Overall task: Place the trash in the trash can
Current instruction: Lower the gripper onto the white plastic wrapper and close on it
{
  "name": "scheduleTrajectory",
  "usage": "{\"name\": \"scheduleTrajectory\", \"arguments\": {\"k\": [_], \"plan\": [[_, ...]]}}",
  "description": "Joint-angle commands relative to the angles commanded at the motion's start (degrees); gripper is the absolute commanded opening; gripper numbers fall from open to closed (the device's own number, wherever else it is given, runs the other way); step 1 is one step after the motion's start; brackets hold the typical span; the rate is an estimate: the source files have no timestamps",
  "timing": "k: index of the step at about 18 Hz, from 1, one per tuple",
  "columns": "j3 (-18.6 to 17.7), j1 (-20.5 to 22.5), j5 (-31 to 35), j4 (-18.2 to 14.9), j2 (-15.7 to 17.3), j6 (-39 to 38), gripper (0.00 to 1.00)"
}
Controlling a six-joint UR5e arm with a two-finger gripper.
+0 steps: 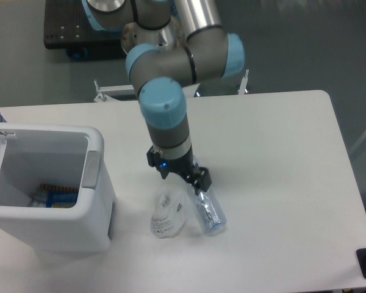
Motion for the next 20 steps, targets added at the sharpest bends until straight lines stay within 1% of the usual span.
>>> {"name": "scheduleTrajectory", "arguments": {"k": [3,6,13,14,16,17,19,20], "plan": [[0.0,-1.1,-0.2,0.8,-2.0,-0.4,1.0],[-0.5,-1.2,-0.4,1.1,-2.4,-0.4,1.0],[-0.3,-2.0,-0.2,1.1,-4.6,-0.4,1.0],[-0.2,-2.0,-0.1,1.1,-4.6,-0.4,0.99],[-0.1,-2.0,-0.1,1.1,-4.6,-0.5,0.78],[-0.1,-2.0,-0.1,1.1,-4.6,-0.5,0.72],[0.1,-2.0,0.0,1.1,-4.8,-0.5,0.64],[0.1,-2.0,0.0,1.1,-4.9,-0.5,0.58]]}}
